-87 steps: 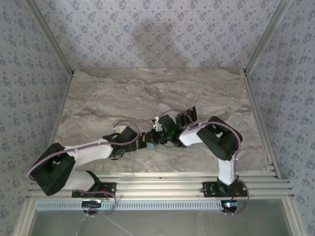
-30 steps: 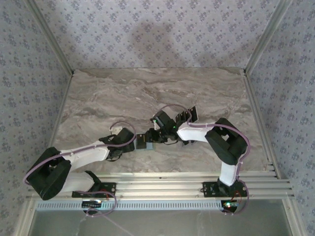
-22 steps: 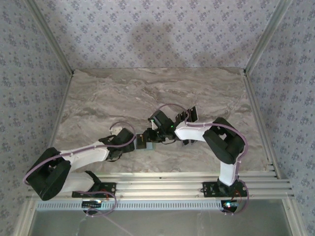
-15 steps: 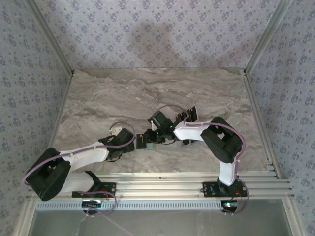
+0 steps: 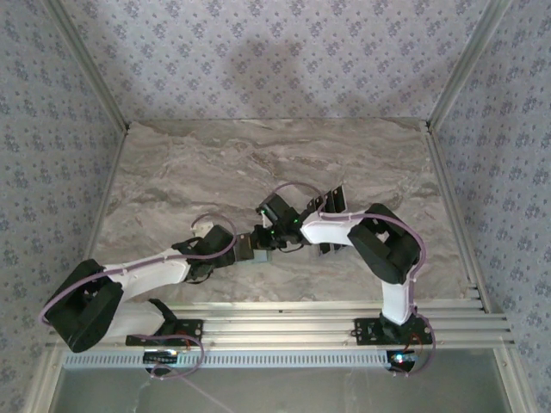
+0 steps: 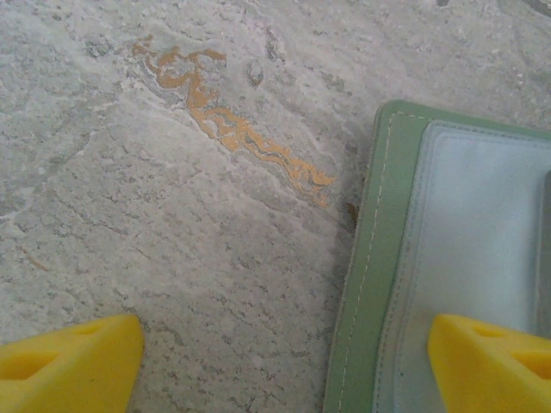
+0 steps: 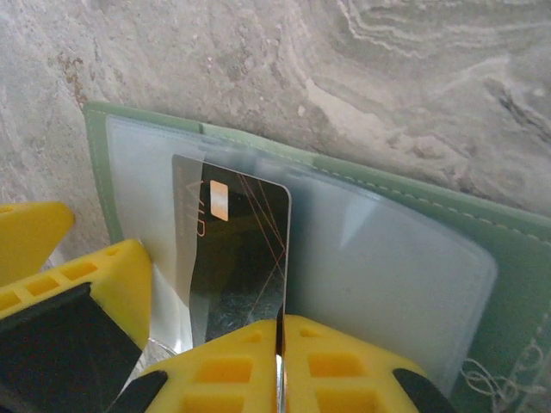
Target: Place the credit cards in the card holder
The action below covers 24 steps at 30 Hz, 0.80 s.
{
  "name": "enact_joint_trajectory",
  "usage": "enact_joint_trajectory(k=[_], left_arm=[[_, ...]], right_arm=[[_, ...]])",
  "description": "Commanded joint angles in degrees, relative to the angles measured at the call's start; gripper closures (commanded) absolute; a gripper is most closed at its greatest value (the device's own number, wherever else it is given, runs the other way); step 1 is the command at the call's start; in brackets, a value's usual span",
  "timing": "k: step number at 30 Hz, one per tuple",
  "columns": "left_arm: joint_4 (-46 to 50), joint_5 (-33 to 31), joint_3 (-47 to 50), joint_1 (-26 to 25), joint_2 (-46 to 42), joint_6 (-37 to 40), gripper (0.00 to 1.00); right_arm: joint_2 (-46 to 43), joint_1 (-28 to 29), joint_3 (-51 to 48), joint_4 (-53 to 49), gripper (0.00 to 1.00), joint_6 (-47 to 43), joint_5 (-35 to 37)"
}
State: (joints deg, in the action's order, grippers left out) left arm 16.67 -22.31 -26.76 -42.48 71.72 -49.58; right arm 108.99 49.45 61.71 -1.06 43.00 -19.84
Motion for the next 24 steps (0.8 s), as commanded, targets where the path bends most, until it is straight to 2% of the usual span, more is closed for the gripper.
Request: enact_joint_trajectory(k=[1,11,16,24], left_arm=[[2.2,1.0,1.4,0.4,0.3,0.2,0.14],[1.9,1.2,0.9,0.3,0.3,0.2,0.14],[4.1,0.8,-1.8,0.5,-2.6,0.8,0.11],[8.3,0.3,-5.1,5.1,-7.6,2.1,0.06]], right_arm=[[1.5,0.7,1.9,-0.9,0.9,0.0,0.1],[3.4,1.9,3.6,-1.2,0.92,0.2,-0.5],[3.3,1.6,2.6,-1.4,0.92,0.6,0.4],[3.3,1.1,1.2,-0.4,0.92,1.3,0.7]])
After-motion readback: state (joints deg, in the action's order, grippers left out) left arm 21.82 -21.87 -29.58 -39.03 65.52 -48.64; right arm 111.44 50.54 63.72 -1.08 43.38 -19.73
